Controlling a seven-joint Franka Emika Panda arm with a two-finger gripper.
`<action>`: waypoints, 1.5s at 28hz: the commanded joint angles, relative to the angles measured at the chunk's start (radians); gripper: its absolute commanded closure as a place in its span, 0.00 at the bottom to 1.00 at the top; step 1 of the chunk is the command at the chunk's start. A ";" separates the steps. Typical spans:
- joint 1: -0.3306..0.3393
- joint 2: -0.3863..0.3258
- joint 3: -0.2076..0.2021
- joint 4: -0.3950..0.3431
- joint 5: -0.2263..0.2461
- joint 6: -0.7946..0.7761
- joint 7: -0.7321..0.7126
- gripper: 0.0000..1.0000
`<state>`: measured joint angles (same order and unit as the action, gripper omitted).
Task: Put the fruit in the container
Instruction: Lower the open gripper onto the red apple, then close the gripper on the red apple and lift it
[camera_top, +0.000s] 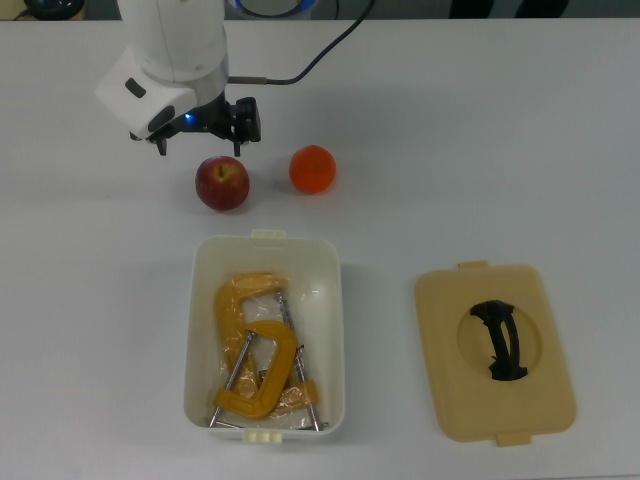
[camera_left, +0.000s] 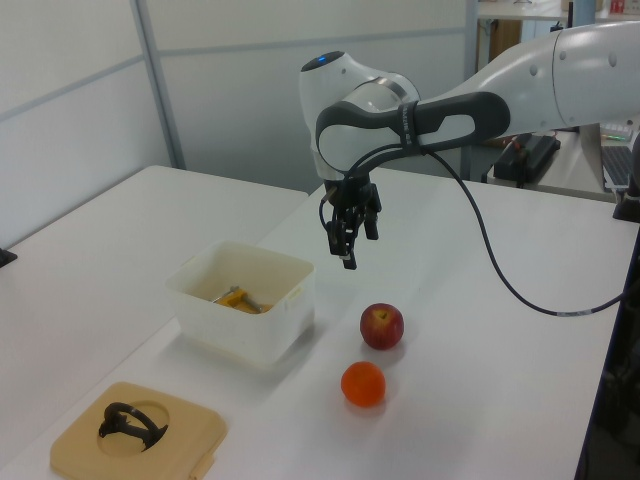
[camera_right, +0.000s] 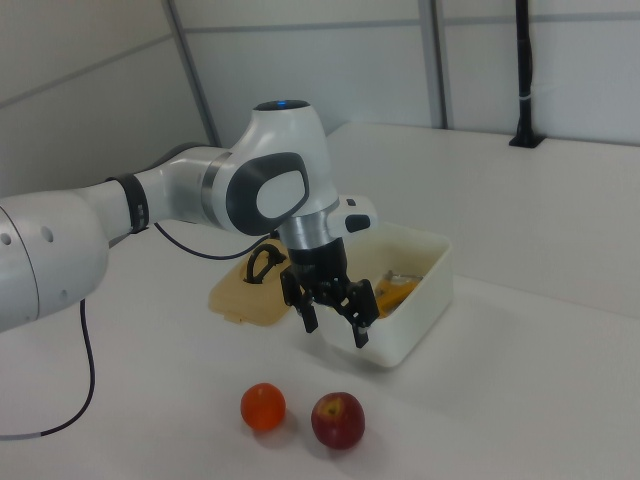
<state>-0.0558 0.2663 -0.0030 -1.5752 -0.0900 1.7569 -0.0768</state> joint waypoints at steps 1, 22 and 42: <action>0.001 -0.076 -0.049 -0.006 -0.004 -0.040 -0.026 0.00; 0.043 -0.242 -0.040 -0.440 0.018 0.410 -0.043 0.00; 0.057 -0.076 -0.034 -0.480 -0.076 0.524 -0.047 0.00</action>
<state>-0.0058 0.1504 -0.0316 -2.0536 -0.1268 2.2534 -0.1069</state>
